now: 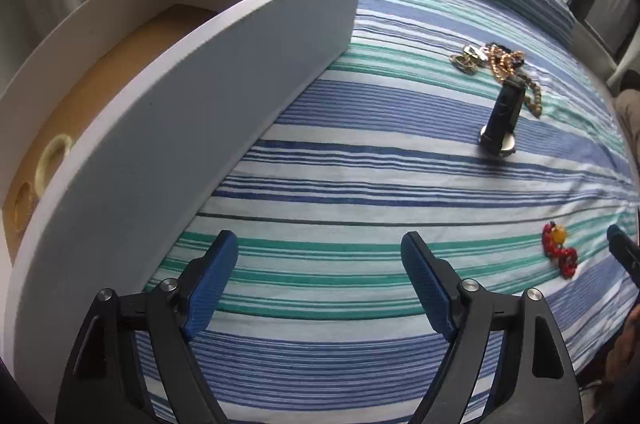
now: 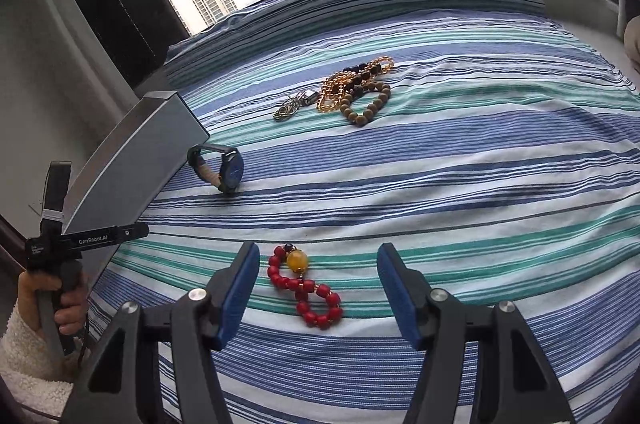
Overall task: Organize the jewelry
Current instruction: 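Grasp the red bead bracelet with the right gripper and pull it from the watch, then grasp the black watch with the left gripper while the right gripper grasps the red bead bracelet, then carry the watch and red bracelet into the white box and open both grippers, then withdraw both grippers from the box back over the jewelry pile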
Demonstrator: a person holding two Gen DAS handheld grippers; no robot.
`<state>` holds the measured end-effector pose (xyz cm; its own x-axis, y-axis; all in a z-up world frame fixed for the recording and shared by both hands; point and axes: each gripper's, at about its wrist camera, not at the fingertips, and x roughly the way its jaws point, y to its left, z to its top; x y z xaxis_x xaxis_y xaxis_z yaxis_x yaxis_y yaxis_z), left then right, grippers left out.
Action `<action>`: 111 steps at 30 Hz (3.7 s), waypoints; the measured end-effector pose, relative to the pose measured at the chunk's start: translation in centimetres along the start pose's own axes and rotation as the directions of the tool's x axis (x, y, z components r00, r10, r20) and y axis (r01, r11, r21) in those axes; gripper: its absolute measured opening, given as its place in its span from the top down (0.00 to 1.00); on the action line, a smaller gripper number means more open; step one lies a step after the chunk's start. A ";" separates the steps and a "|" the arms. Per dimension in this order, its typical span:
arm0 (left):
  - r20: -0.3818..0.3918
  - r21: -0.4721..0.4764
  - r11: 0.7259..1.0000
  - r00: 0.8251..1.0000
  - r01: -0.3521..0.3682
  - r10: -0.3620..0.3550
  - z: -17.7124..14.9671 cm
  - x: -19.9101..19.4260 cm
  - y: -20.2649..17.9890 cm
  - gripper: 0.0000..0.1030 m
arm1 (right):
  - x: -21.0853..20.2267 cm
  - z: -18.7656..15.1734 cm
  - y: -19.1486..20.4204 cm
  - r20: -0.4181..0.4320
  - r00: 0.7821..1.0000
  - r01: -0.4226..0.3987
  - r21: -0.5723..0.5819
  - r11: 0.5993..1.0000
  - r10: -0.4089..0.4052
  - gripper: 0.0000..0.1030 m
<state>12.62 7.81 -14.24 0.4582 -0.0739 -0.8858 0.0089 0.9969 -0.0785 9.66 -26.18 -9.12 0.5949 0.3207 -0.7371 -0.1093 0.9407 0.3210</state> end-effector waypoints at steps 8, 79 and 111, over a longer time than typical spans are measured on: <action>0.014 0.118 0.986 0.993 0.116 -0.119 1.8 -0.3 -5.3 0.18 | -0.8 -0.6 0.3 -0.007 1.000 0.023 -0.002 1.000 -0.023 0.39; 0.177 -0.139 0.990 0.984 -0.009 0.034 5.3 -13.6 8.5 0.92 | -1.8 10.8 16.2 -0.054 0.976 -0.216 -0.417 0.883 0.213 0.83; 0.270 -0.320 0.927 0.919 -0.195 0.286 3.3 -14.9 13.3 0.13 | 3.4 14.0 31.3 0.030 0.935 -0.280 -0.551 0.786 0.354 0.42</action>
<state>8.86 22.28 -0.55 0.6640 0.2251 -0.7130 -0.3652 0.9298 -0.0466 19.43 2.82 6.81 0.5411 0.6297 -0.5575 -0.6913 0.7105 0.1315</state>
